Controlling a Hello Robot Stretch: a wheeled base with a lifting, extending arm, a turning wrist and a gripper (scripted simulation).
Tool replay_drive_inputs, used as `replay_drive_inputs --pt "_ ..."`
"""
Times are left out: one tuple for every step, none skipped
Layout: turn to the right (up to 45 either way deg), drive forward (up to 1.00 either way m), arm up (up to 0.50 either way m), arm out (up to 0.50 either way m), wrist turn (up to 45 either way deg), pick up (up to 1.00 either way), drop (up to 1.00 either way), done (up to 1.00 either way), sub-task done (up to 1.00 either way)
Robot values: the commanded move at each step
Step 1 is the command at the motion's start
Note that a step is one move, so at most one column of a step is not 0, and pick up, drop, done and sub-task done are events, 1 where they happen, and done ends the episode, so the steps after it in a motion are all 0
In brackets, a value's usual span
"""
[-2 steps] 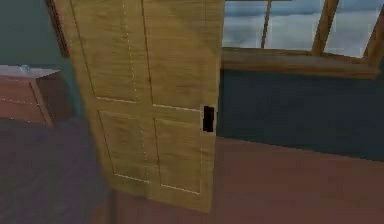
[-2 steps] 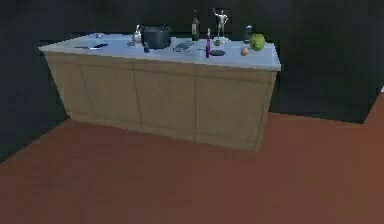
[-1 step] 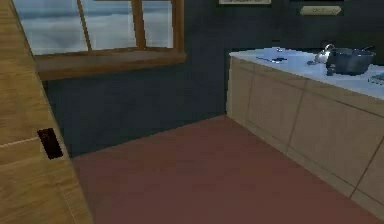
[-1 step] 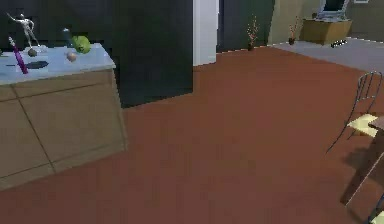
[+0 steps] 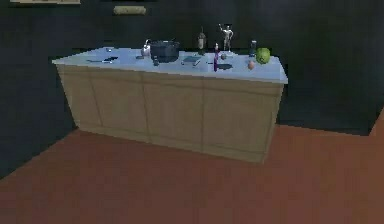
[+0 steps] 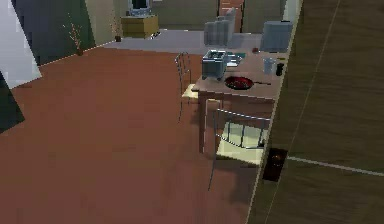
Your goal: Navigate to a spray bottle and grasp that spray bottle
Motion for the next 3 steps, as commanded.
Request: replay_drive_inputs --pt "15.0 0.00 0.00 0.00 0.0 0.00 0.00 0.00 0.00" --pt "0.0 1.00 0.00 0.00 0.0 0.00 0.00 0.00 0.00" --pt "9.0 0.00 0.00 0.00 0.0 0.00 0.00 0.00 0.00"
